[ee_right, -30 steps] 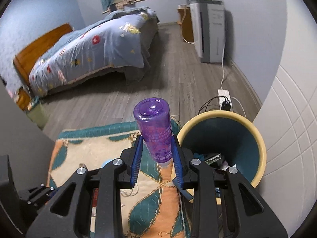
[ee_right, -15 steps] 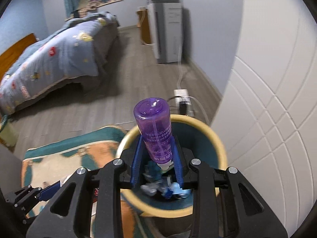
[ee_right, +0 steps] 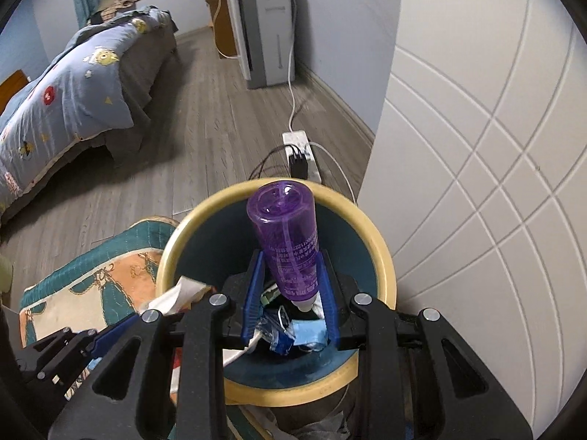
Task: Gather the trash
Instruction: 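Carry the wrapper and purple bottle over the bin and open both tools, then move both tools from the bin back over the cushion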
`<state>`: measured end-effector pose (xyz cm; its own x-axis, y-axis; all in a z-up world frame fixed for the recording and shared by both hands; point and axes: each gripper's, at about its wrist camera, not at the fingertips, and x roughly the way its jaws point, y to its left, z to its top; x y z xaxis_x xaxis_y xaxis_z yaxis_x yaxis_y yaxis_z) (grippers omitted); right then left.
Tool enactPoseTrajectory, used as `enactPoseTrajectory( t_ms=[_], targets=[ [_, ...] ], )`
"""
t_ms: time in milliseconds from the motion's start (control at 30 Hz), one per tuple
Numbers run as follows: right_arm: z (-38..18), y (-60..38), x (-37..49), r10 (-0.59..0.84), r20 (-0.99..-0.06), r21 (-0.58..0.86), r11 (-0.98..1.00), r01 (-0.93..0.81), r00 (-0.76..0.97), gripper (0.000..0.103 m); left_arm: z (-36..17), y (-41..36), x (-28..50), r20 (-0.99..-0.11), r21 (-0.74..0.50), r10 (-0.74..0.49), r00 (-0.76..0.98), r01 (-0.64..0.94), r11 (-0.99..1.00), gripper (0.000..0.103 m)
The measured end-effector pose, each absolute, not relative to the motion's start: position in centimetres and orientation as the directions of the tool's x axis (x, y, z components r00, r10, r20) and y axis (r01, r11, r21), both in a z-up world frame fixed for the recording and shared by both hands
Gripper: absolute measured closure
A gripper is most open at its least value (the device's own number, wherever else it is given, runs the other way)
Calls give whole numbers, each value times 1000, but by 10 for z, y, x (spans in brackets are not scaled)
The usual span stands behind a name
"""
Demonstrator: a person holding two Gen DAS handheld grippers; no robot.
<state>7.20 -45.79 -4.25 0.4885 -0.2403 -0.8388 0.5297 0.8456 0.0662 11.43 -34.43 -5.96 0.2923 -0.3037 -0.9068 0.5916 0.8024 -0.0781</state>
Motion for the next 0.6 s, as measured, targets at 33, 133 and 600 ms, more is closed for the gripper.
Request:
enactPoseTrajectory(
  t_ms=[33,133,600],
  targets=[
    [-44,-459,73,-241,-842,65,843,534,483,74,-60,-346,116,-906,-78,-305,294,592,802,70],
    [-52,-464,73,-227,-858,73,834,547,461,74,-57,-347,122,-894,-94,-324,308,579,810,59],
    [-36,-460,73,-273,-818,57,836,545,506,67,-64,-313,133,-888,-67,-291,356,526,848,30]
  ],
)
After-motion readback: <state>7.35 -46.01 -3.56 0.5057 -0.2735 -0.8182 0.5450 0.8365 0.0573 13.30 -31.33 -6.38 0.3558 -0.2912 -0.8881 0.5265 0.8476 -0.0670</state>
